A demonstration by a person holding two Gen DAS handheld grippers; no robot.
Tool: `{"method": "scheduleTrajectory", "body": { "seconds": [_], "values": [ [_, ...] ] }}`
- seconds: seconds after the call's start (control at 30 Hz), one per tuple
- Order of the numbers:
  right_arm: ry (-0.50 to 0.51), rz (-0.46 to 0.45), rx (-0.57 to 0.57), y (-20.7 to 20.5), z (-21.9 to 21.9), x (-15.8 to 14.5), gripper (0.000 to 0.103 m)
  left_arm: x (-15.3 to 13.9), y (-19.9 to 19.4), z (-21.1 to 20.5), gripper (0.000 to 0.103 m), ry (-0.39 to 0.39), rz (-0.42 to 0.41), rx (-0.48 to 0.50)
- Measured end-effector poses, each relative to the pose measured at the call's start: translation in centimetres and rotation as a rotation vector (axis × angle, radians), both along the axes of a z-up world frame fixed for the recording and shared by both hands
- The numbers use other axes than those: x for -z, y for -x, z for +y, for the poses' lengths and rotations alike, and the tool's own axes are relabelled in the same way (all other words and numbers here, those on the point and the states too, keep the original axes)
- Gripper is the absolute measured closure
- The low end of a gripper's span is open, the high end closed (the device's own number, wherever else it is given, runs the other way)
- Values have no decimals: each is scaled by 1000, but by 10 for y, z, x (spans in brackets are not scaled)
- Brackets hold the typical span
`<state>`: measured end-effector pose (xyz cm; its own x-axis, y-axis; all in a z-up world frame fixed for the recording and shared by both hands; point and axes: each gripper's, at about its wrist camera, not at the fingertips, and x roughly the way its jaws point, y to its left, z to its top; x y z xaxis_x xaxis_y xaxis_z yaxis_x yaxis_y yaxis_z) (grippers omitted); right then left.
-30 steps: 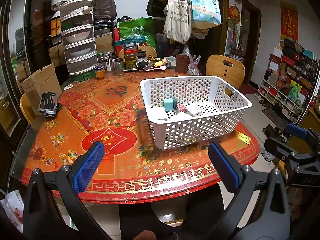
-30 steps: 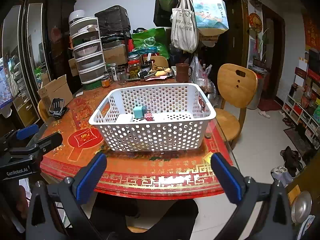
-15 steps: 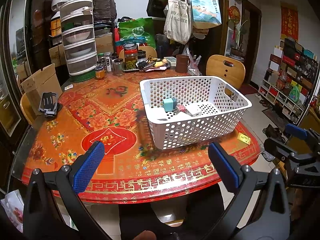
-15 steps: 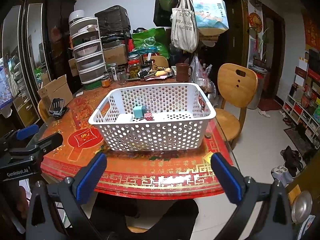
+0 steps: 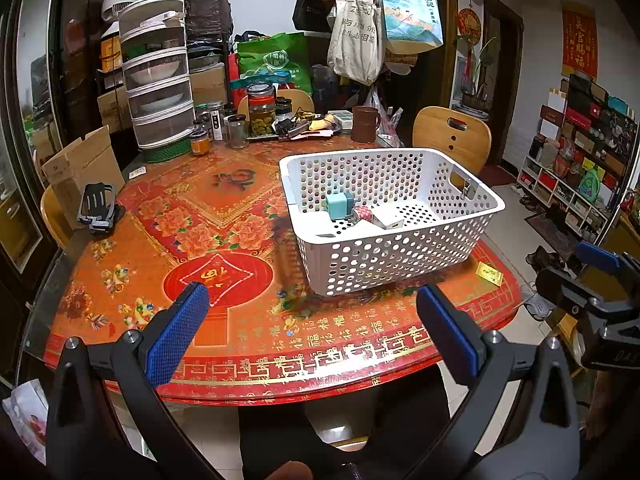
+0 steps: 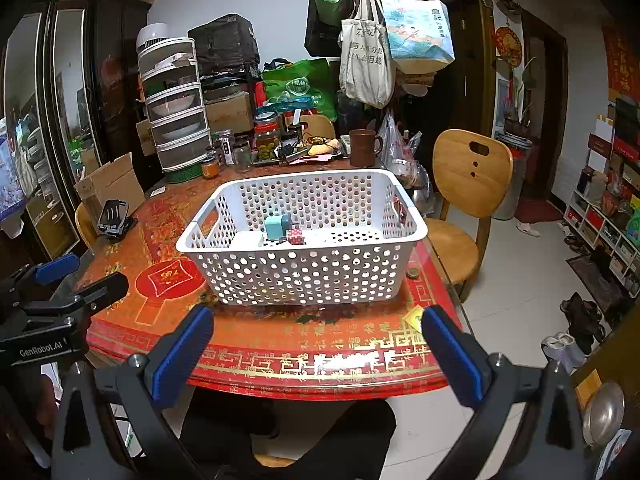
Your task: Organize rigid objects
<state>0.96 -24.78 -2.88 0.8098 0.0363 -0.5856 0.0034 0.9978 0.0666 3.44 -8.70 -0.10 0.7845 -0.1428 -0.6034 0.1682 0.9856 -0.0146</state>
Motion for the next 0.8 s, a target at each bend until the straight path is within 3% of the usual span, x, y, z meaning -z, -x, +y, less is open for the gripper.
{"method": "scheduleTrajectory", "body": {
  "seconds": [0.8],
  "values": [
    [10, 5, -7, 0, 2, 0, 0, 4, 1, -3, 1, -2, 4, 2]
  ]
}}
